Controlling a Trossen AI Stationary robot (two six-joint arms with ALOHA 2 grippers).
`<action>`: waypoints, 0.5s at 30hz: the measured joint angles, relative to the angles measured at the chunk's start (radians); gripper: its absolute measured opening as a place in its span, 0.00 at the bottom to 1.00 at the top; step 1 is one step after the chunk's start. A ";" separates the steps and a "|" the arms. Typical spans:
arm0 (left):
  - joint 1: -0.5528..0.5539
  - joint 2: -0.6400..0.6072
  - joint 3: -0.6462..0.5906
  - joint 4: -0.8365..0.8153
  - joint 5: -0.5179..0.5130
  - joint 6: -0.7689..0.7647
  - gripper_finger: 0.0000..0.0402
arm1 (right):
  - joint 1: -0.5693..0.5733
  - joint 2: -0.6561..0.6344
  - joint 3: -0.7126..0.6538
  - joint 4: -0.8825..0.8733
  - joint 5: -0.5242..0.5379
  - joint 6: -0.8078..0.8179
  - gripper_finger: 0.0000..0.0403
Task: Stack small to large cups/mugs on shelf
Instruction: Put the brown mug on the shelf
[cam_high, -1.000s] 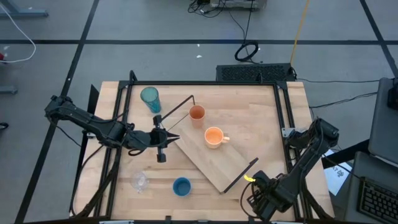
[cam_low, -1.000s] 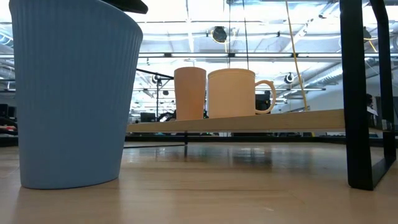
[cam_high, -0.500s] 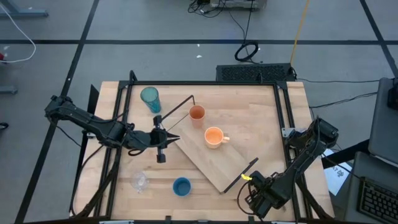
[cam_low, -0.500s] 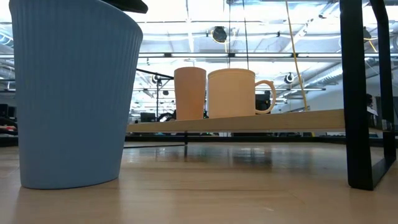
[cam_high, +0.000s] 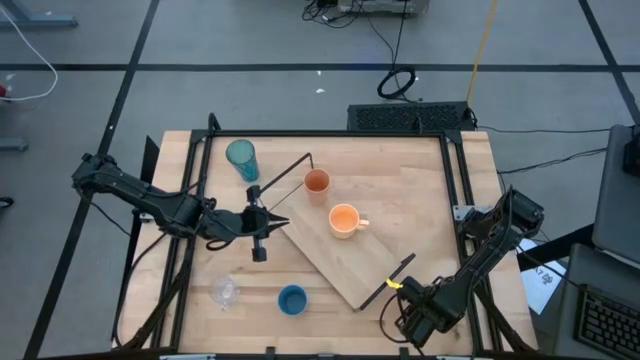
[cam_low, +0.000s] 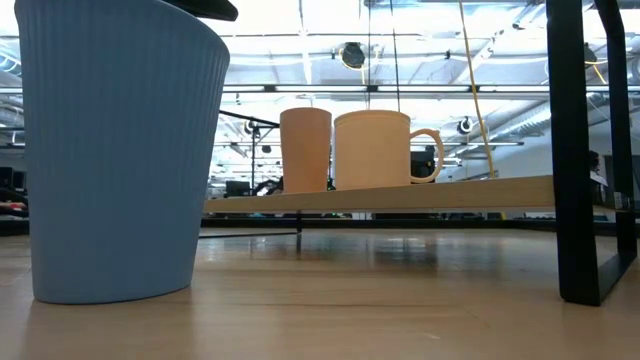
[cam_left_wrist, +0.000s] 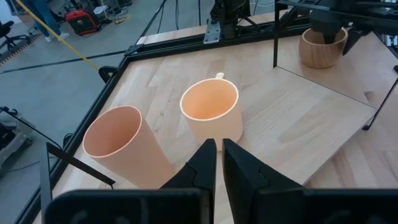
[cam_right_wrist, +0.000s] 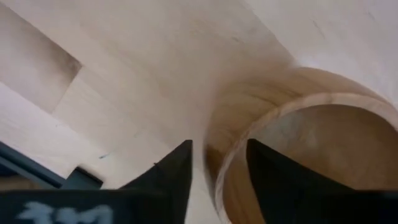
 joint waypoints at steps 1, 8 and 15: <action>0.000 0.000 0.000 0.000 0.000 0.000 0.08 | 0.000 0.000 0.000 0.001 0.000 -0.003 0.31; 0.000 0.000 0.000 0.000 0.000 0.000 0.08 | 0.000 -0.007 0.000 0.015 0.000 -0.038 0.11; 0.000 0.000 0.000 0.001 0.000 0.001 0.08 | 0.000 -0.007 0.000 0.023 0.000 -0.045 0.04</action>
